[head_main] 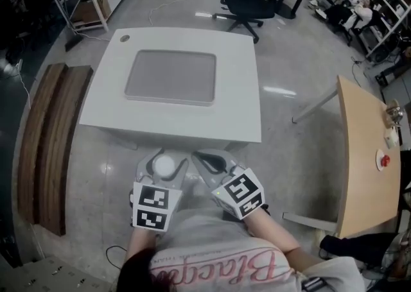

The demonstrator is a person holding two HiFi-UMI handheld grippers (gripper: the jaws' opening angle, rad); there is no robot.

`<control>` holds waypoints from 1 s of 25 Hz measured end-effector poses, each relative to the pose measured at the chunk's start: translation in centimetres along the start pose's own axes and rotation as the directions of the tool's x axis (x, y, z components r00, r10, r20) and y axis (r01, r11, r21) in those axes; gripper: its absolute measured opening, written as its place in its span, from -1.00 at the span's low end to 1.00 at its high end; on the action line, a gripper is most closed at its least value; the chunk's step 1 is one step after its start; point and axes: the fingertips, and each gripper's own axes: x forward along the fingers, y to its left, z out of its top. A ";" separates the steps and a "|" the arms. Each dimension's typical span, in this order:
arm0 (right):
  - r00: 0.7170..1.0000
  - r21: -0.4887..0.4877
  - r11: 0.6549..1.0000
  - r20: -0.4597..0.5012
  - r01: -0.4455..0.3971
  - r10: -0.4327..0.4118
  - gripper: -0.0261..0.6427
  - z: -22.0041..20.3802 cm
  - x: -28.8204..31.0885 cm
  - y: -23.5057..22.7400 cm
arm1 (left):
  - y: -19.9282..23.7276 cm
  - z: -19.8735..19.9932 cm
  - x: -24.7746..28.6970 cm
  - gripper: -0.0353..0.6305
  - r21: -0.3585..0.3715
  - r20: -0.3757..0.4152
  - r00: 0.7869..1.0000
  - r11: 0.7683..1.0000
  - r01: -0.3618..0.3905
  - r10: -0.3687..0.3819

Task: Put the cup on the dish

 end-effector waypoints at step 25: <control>1.000 -0.030 1.000 -0.006 0.005 -0.005 -0.92 3.0 6.4 -9.0 | 6.9 4.2 9.8 -0.15 -0.019 0.000 0.999 0.999 -0.034 0.034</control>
